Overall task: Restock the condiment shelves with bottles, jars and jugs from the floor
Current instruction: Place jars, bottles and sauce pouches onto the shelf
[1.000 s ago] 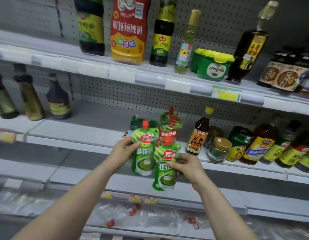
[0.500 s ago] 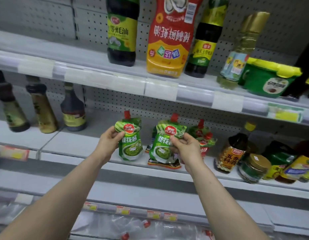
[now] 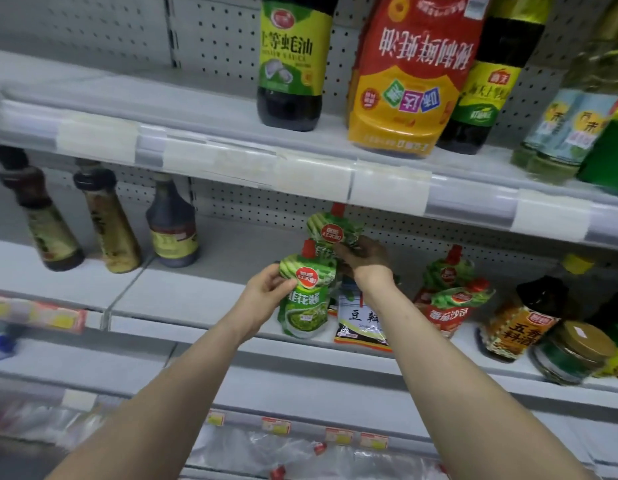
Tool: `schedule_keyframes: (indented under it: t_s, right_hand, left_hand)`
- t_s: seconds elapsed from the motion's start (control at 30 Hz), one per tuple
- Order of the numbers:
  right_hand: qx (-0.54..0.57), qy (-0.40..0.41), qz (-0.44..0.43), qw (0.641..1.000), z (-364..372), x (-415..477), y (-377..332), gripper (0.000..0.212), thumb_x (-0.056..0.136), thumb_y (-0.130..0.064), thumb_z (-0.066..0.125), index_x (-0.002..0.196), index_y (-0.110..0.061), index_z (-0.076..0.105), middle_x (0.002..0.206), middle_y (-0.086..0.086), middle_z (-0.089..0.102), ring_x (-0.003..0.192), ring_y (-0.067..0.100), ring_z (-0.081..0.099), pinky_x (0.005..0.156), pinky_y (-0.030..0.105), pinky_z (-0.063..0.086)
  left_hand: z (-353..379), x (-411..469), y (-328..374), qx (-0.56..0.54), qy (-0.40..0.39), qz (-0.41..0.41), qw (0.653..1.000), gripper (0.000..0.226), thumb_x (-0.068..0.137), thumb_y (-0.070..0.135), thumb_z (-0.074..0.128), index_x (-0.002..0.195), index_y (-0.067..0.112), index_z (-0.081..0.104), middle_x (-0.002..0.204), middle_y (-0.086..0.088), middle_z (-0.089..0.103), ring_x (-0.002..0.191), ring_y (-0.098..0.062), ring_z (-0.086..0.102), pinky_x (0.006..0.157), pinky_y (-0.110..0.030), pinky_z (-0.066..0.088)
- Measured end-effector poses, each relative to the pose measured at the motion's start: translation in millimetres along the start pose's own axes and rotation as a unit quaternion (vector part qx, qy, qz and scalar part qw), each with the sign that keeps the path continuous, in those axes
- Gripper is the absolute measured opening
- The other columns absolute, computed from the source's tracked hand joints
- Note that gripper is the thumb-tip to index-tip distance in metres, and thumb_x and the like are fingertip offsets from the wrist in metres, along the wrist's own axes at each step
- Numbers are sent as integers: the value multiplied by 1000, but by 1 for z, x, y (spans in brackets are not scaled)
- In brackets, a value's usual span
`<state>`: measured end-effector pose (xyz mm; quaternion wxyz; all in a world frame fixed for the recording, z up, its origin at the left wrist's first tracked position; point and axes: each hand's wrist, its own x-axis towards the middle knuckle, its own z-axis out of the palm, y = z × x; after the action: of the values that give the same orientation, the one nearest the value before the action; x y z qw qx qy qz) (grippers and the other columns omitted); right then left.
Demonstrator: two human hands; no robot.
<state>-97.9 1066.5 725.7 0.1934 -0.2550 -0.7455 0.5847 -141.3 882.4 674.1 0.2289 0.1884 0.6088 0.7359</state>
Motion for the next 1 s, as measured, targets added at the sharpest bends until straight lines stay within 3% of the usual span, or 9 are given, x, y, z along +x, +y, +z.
schedule_keyframes:
  t_s: [0.1, 0.2, 0.3, 0.4, 0.5, 0.7, 0.83, 1.0]
  right_hand:
    - [-34, -32, 18, 999, 0, -3, 13, 10, 90, -21, 74, 98, -24, 71, 109, 7, 74, 96, 26, 69, 85, 38, 57]
    - [-73, -65, 43, 994, 0, -3, 28, 28, 92, -1, 65, 116, -11, 71, 112, 13, 73, 101, 33, 69, 91, 47, 57]
    - [-66, -66, 46, 995, 0, -3, 31, 33, 92, 3, 63, 121, -9, 69, 114, 13, 73, 102, 32, 69, 93, 47, 57]
    - [-47, -65, 53, 995, 1, -1, 35, 34, 93, 3, 62, 123, -10, 68, 112, 10, 73, 96, 27, 70, 86, 41, 60]
    - [-19, -63, 68, 996, 2, -2, 36, 32, 95, 1, 61, 123, -12, 68, 103, 4, 71, 82, 16, 69, 69, 26, 60]
    - [2, -62, 78, 995, 2, -3, 37, 25, 97, -1, 58, 116, -10, 71, 113, 13, 73, 102, 33, 70, 95, 49, 56]
    - [14, -90, 96, 991, -2, -5, 41, 34, 96, 3, 58, 128, -8, 65, 123, 14, 69, 103, 28, 69, 98, 44, 55]
    - [-42, -67, 58, 995, -16, -15, 44, 39, 97, -4, 61, 136, -10, 61, 131, 11, 65, 118, 29, 63, 107, 43, 49]
  left_hand:
    - [1, 0, -10, 16, -4, 11, 1000, 14, 96, 3, 57, 105, 12, 63, 100, -7, 72, 93, -14, 68, 79, -22, 55]
    - [-7, 4, -10, 84, -9, 21, 996, 15, 91, 4, 65, 103, 13, 66, 102, -6, 72, 96, -14, 67, 86, -25, 55]
    - [-15, 4, -10, 164, -44, 7, 986, 31, 84, 1, 74, 108, 18, 64, 104, 2, 71, 91, -1, 68, 78, -14, 53]
    - [-15, 4, -12, 214, -42, 4, 976, 37, 82, -2, 75, 111, 19, 62, 103, 8, 68, 83, 6, 67, 70, -11, 52]
    - [-10, 5, -14, 241, -20, 28, 970, 39, 83, -1, 74, 114, 19, 61, 105, 6, 68, 89, -1, 66, 74, -15, 53]
    - [-7, 3, -19, 233, 6, 34, 972, 39, 83, 2, 75, 114, 21, 61, 107, 4, 69, 98, -9, 66, 78, -20, 56]
    - [-10, 2, -16, 251, -3, 20, 968, 43, 77, 2, 81, 112, 17, 61, 107, 4, 69, 100, -11, 67, 86, -31, 58]
    - [-14, -5, -14, 235, 30, 39, 971, 49, 71, 12, 87, 109, 21, 59, 104, 4, 69, 99, -10, 67, 88, -27, 56]
